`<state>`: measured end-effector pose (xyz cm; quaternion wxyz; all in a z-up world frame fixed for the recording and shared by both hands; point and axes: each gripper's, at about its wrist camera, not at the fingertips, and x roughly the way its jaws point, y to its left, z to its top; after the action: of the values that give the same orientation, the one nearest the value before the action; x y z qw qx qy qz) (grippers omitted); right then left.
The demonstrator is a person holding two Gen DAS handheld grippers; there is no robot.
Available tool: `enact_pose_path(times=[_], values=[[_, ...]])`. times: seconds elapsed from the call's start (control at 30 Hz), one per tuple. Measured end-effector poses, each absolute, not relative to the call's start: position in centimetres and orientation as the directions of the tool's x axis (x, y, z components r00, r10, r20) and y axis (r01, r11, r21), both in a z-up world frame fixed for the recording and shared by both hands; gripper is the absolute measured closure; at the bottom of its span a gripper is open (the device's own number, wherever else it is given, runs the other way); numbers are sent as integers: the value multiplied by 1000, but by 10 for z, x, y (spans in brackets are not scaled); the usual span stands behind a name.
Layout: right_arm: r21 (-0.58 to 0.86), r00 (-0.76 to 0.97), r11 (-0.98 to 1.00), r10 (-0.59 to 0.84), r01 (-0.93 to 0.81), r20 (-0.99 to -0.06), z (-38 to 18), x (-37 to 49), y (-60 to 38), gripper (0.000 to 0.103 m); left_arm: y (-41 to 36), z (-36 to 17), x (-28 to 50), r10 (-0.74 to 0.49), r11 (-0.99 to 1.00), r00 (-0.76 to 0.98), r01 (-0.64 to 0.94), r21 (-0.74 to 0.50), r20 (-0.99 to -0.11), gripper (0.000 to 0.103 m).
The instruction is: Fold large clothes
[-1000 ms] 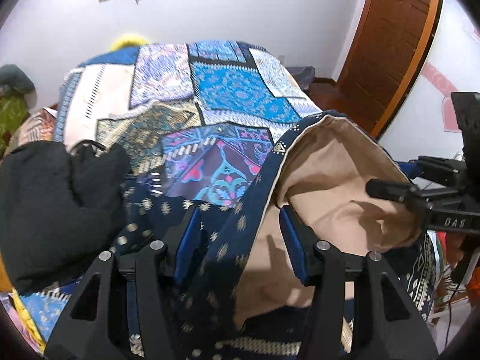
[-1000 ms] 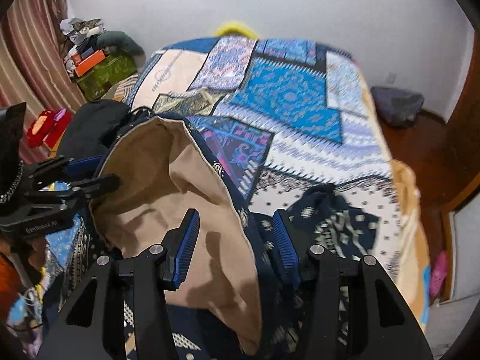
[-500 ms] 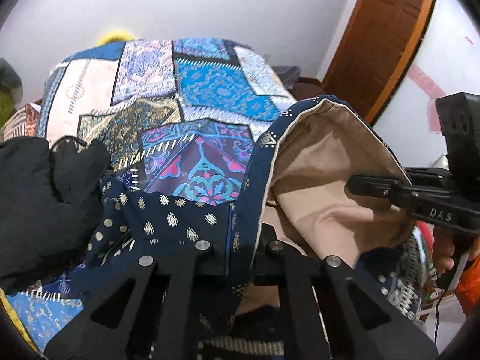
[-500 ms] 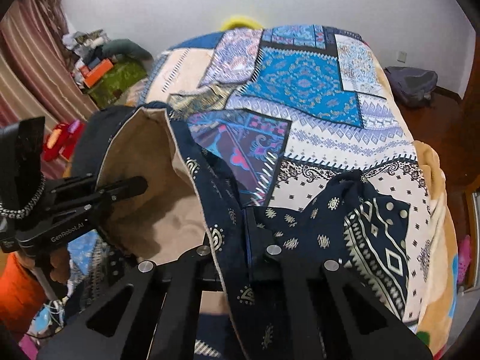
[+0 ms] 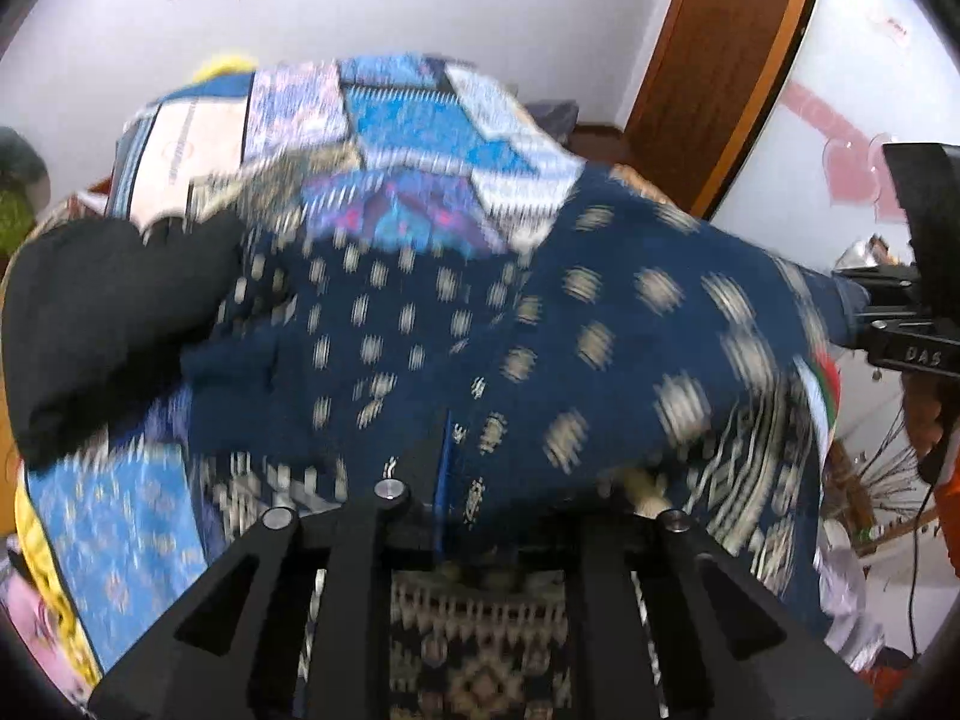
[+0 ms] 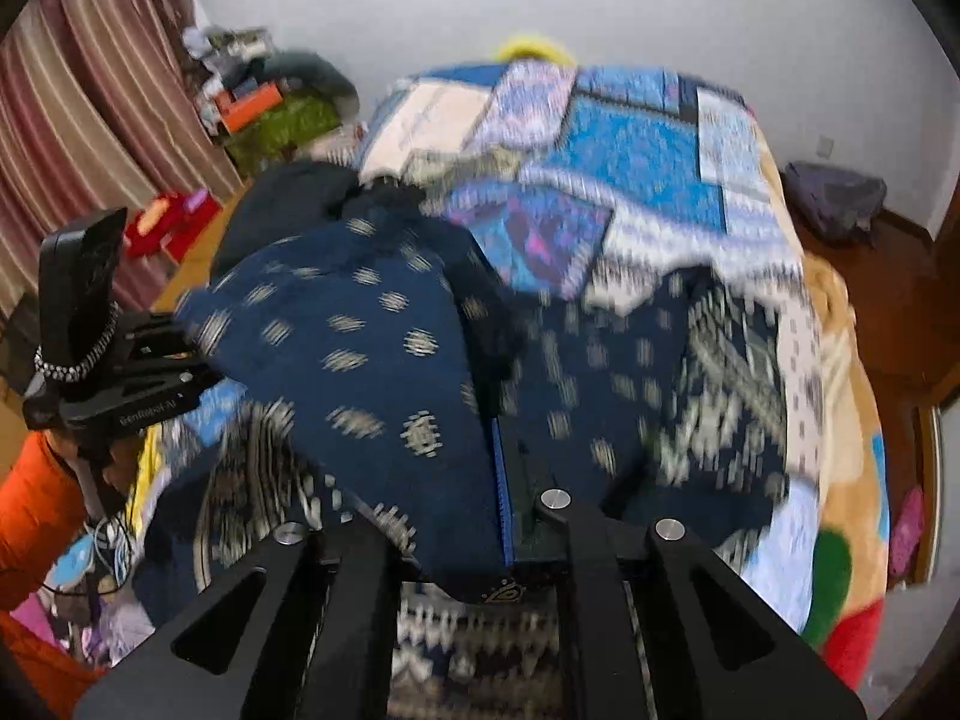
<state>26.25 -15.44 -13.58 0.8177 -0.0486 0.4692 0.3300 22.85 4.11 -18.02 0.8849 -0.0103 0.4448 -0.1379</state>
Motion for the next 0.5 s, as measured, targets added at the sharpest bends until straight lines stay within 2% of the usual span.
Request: enact_pose_path(times=[0.1,0.37,0.43,0.47,0.5], values=[[220,302,782,460,-583,-835,-147,250,-157,92,47,-194,212,-243,964,532,227,-140,-811,84],[105,285,757,365,-644,-886,-156,216,-142,91,41,-207,176,-159,960,523,279,-8,-837,82],[62,301,753,336,-655,-893,-159,212,-138,91,41,-210,175,-154,959,513,283,-3,-844,70],[46,309,754,324,-655,-894,-161,211,-138,91,42,-211,175,-158,960,503,280,-13,-849,55],[38,314,758,316,-652,-895,-163,211,-138,90,43,-212,174,-166,962,497,273,-28,-852,48]])
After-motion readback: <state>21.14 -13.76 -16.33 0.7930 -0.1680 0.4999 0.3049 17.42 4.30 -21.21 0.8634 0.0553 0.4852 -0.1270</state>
